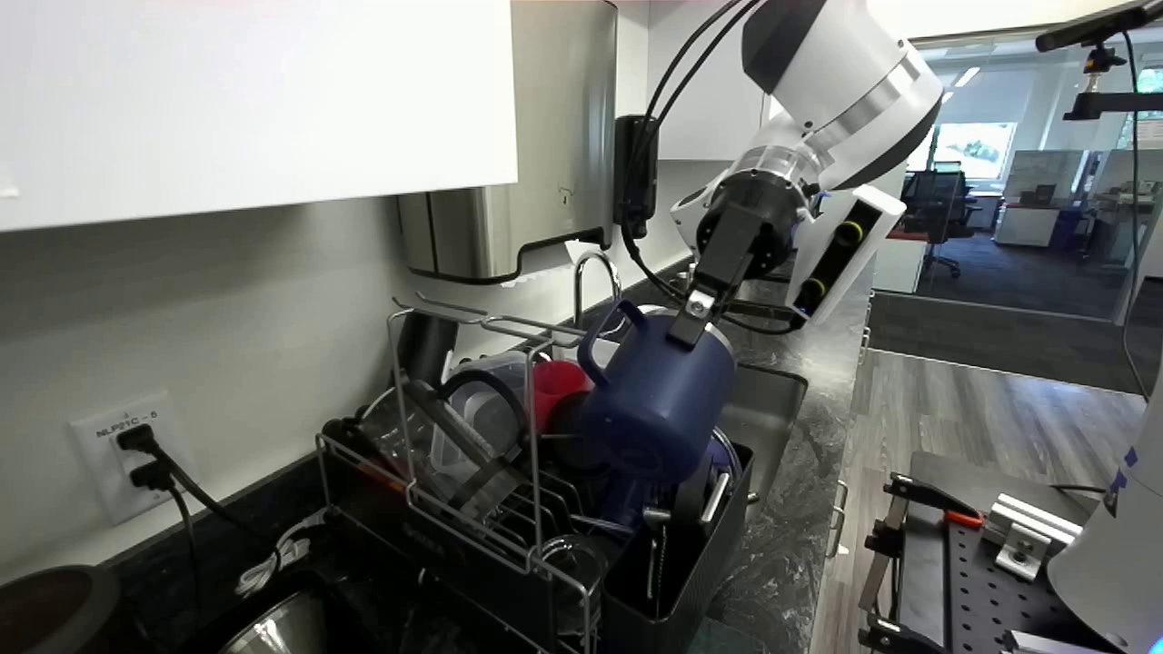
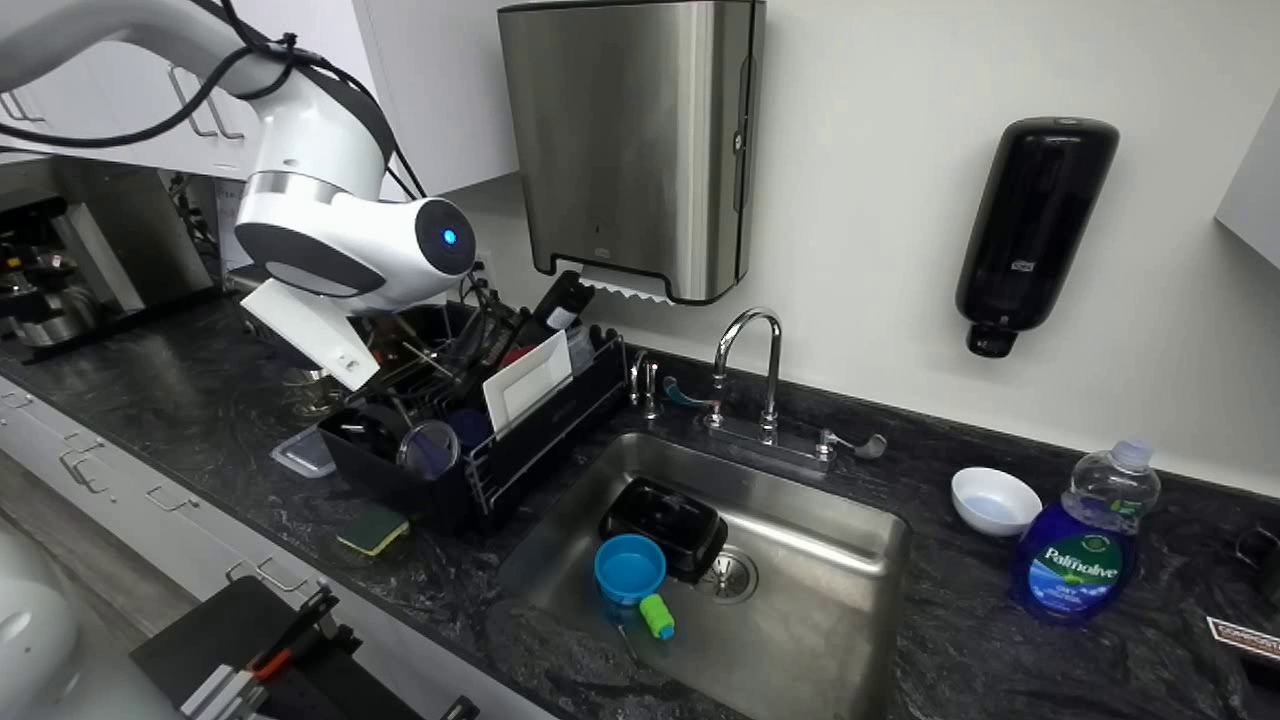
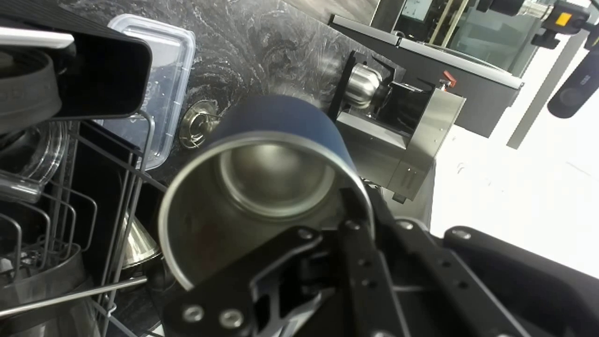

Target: Put the blue cup in the sink on the dish rack

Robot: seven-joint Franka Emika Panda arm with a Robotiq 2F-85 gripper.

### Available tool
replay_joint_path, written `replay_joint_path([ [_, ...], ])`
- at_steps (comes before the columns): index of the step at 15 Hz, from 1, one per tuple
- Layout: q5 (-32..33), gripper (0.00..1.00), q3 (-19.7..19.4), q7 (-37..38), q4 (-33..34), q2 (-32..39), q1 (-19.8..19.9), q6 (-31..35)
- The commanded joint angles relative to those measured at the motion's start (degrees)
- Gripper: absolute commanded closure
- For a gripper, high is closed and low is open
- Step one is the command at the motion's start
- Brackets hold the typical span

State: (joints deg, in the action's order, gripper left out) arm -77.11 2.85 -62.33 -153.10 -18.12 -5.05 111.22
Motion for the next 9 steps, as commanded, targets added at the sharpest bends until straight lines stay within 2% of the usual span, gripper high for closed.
replay_joint_path([
  [1, -2.0, 0.98, 0.0, -2.3, 0.5, 1.0, 0.8, -1.7],
  [9, -3.2, 0.98, 0.3, -3.6, 1.5, 1.8, 0.7, -1.6],
])
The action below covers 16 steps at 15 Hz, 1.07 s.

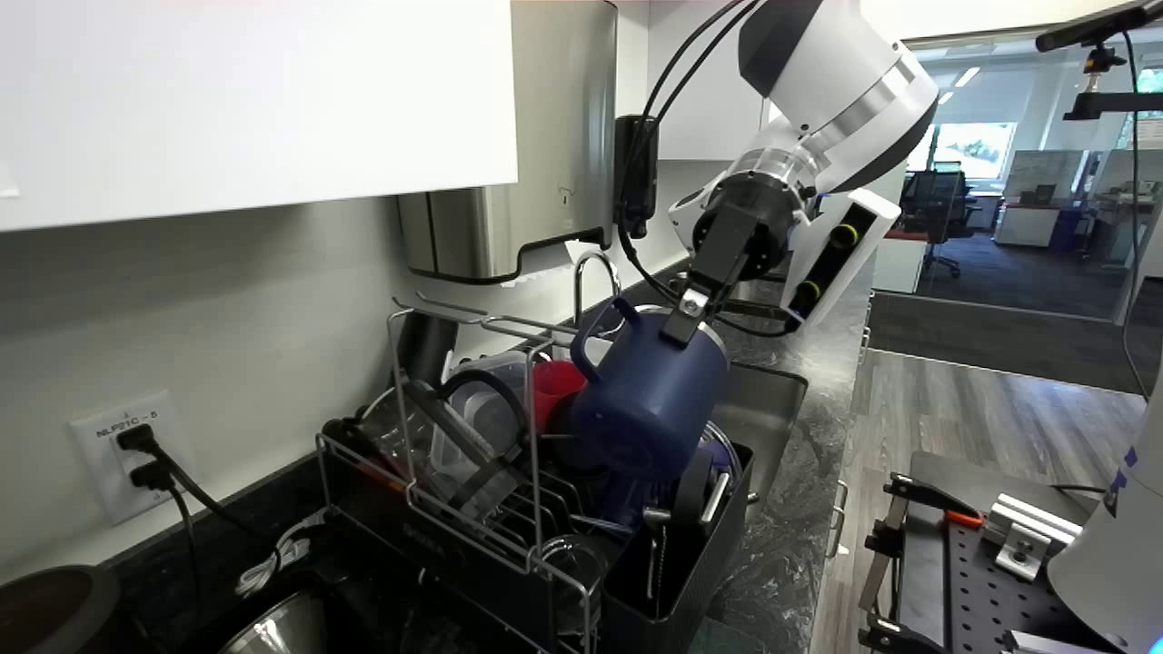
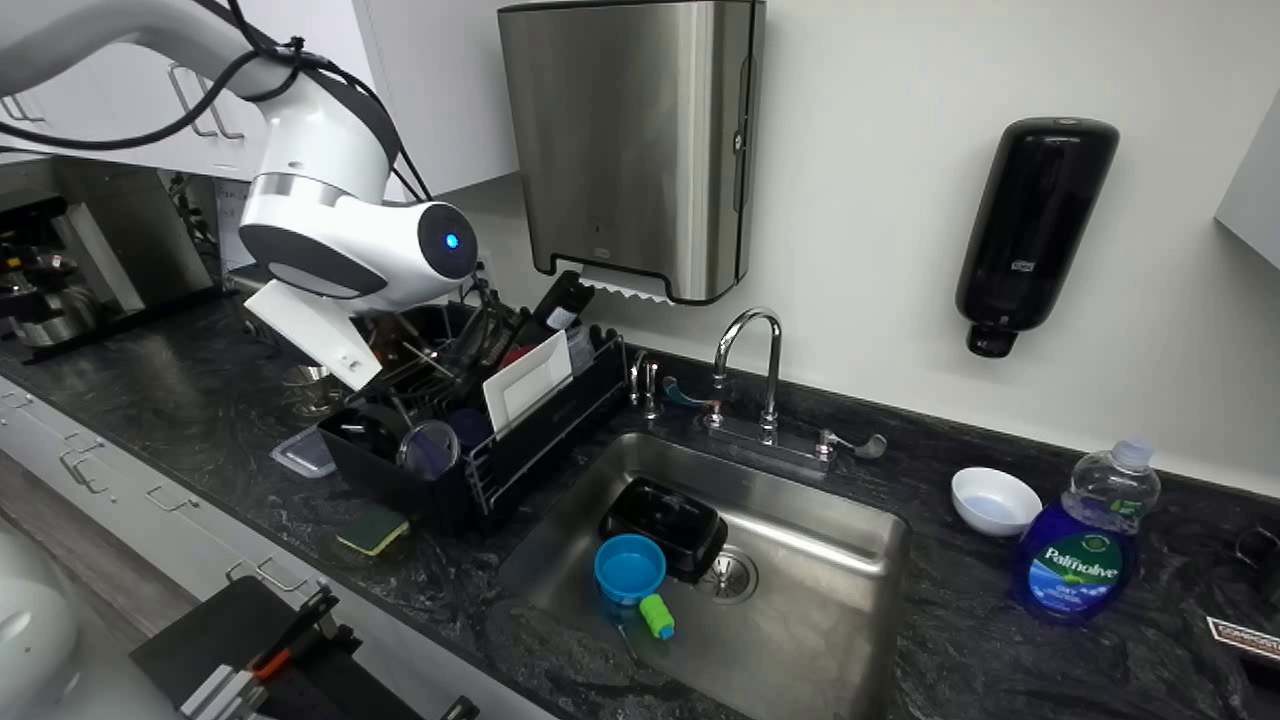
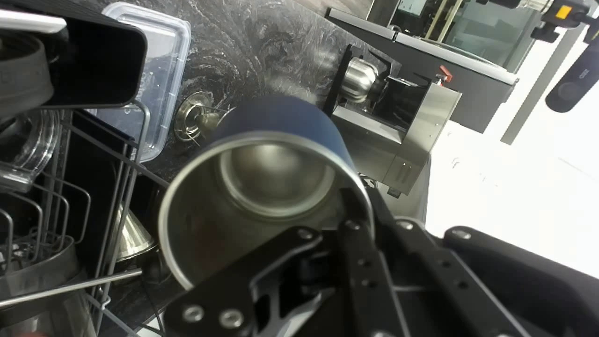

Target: Put the blue cup in the sink on the dish rack

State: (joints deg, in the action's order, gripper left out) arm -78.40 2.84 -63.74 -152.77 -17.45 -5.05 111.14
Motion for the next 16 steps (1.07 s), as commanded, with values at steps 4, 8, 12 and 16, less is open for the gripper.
replay_joint_path([
  [4, -2.1, 0.98, 0.3, -2.5, 1.7, 1.5, 0.7, -1.6],
  [8, -2.0, 0.98, 0.3, -2.6, 1.8, 2.0, 0.8, -1.6],
  [12, -2.0, 0.98, 0.2, -2.9, 2.2, 3.3, 0.9, -1.5],
  [16, -2.0, 0.98, 0.2, -3.2, 2.7, 4.3, 0.9, -1.6],
])
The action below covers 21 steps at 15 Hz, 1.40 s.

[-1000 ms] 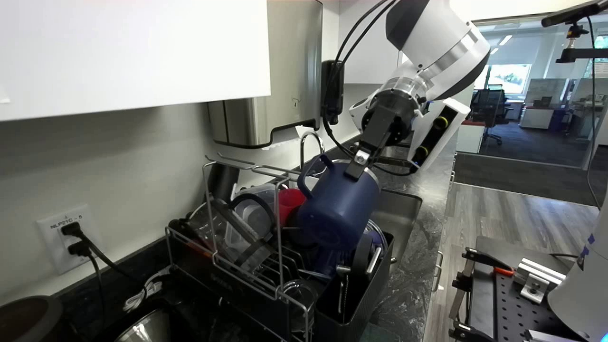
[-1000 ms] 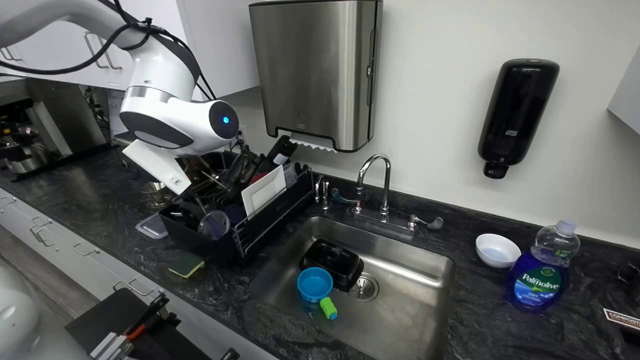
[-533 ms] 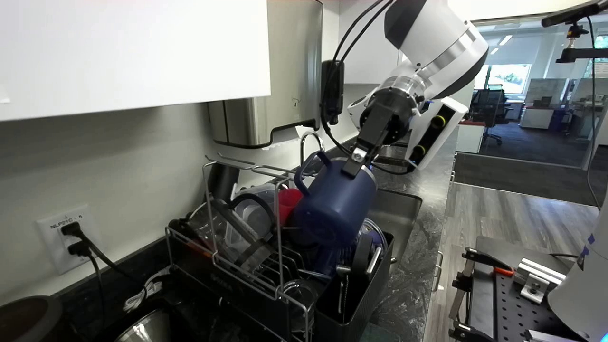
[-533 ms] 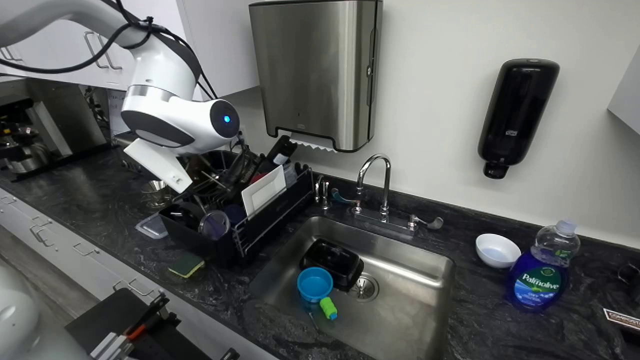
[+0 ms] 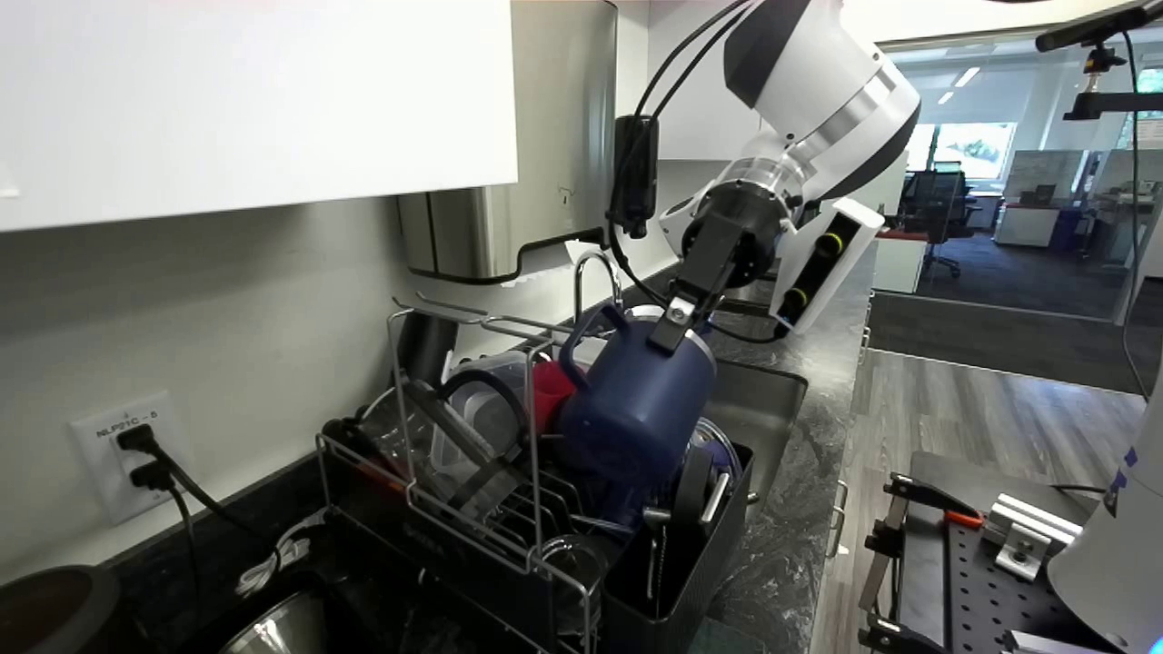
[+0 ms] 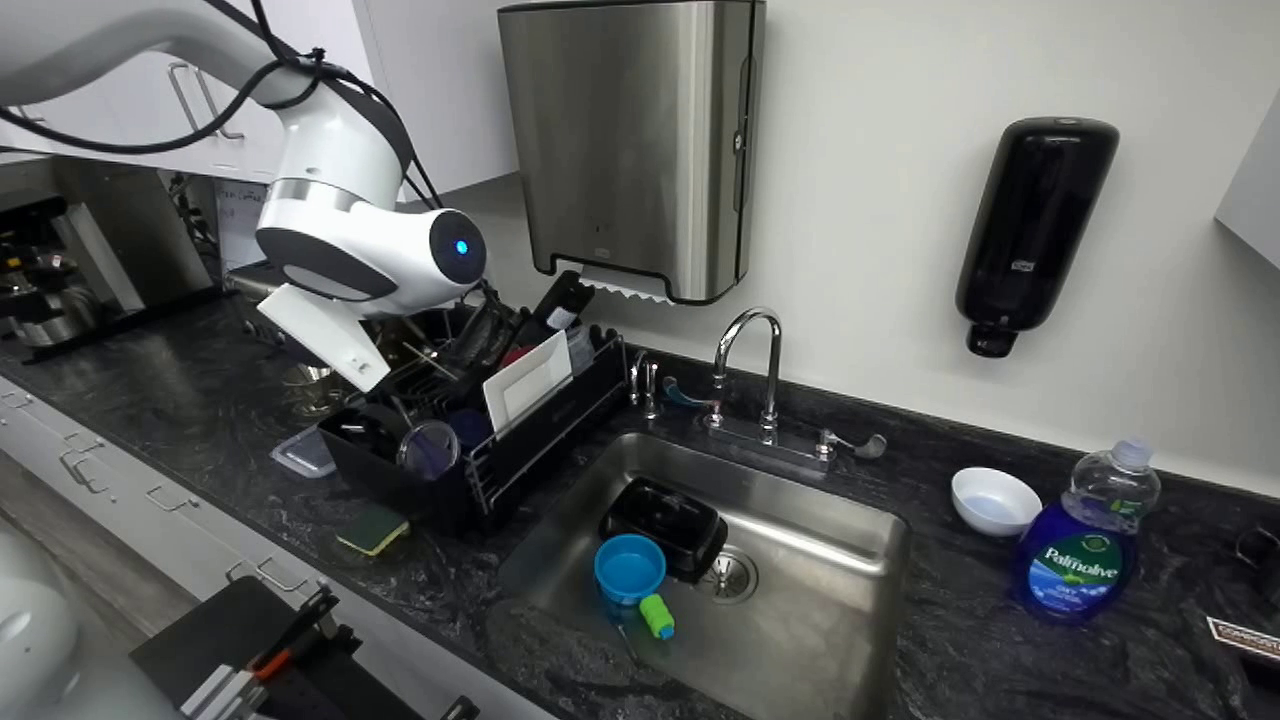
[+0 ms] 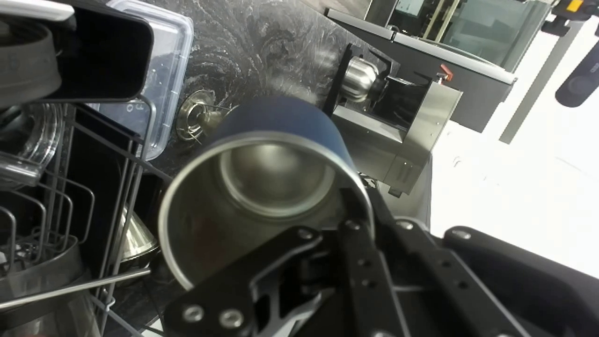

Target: Put the blue cup in the sink on the dish rack

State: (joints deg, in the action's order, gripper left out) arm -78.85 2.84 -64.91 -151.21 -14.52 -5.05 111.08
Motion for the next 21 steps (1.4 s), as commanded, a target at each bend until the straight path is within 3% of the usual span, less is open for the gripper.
replay_joint_path([
  [1, -1.5, 0.98, 0.2, -2.0, 1.3, 1.6, 0.9, -1.6],
  [21, -0.6, 0.98, -1.7, -1.9, 4.9, 6.5, 2.3, -7.5],
])
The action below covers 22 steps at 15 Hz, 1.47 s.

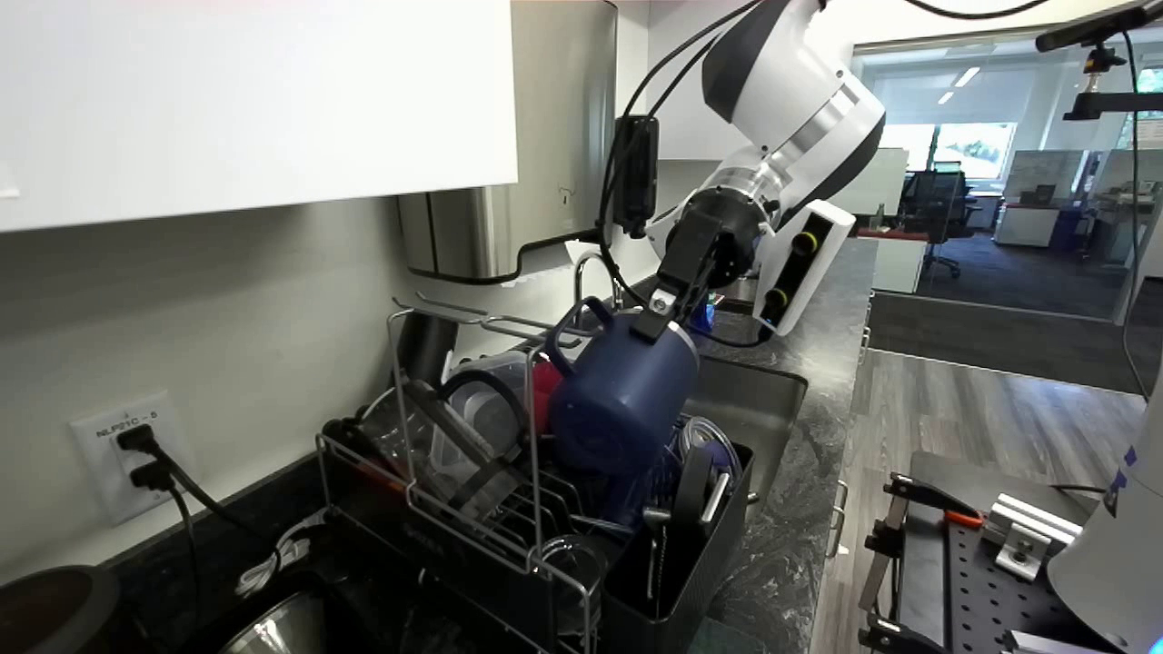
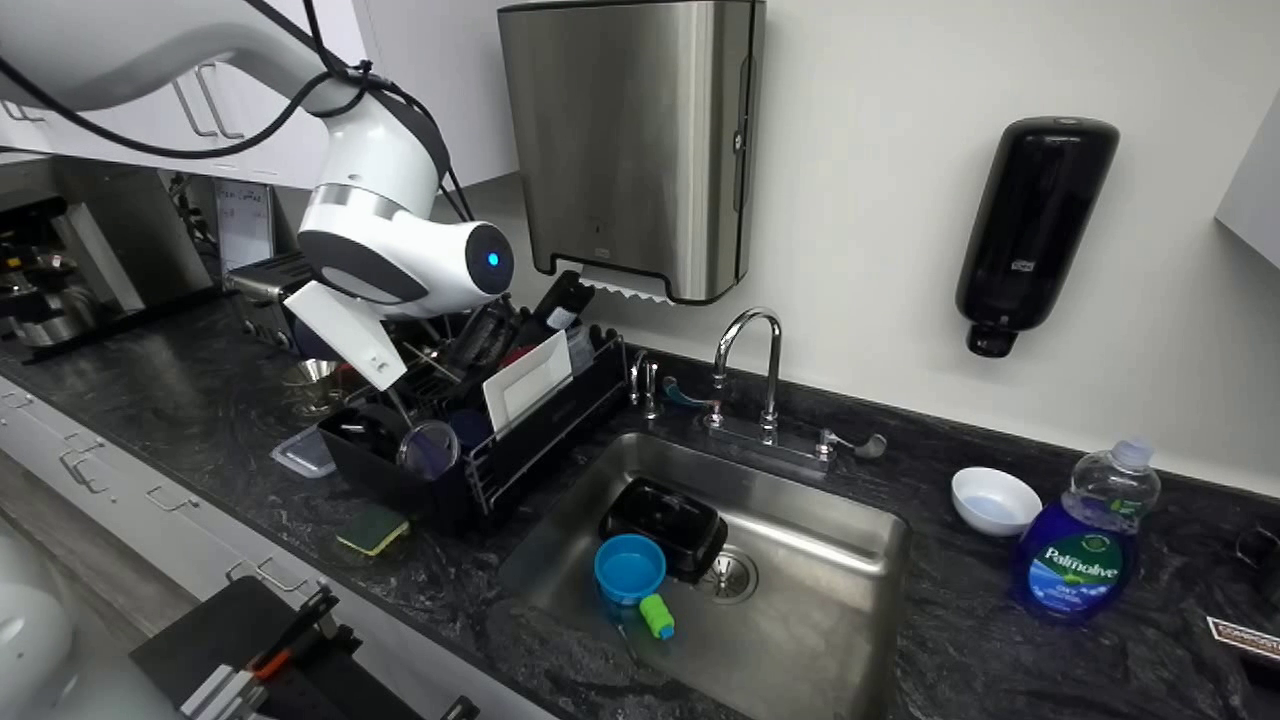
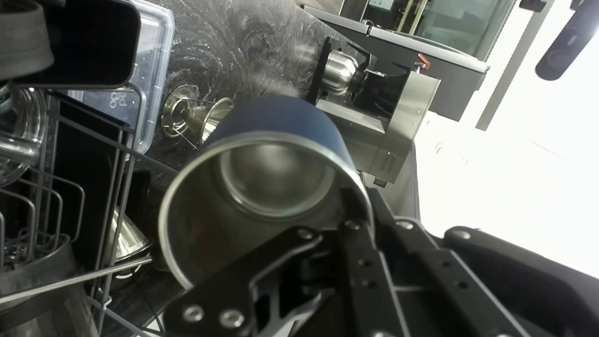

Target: Put the blue cup in the sink on the dish rack

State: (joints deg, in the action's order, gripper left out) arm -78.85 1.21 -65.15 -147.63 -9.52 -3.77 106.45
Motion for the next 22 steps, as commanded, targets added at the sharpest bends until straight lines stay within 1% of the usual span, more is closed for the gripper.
replay_joint_path([
  [1, -0.5, 0.98, -0.1, -1.6, 1.4, 1.7, 1.1, -3.1],
  [22, 0.5, 0.98, -0.5, -1.2, 1.8, 3.8, 2.0, -5.6],
])
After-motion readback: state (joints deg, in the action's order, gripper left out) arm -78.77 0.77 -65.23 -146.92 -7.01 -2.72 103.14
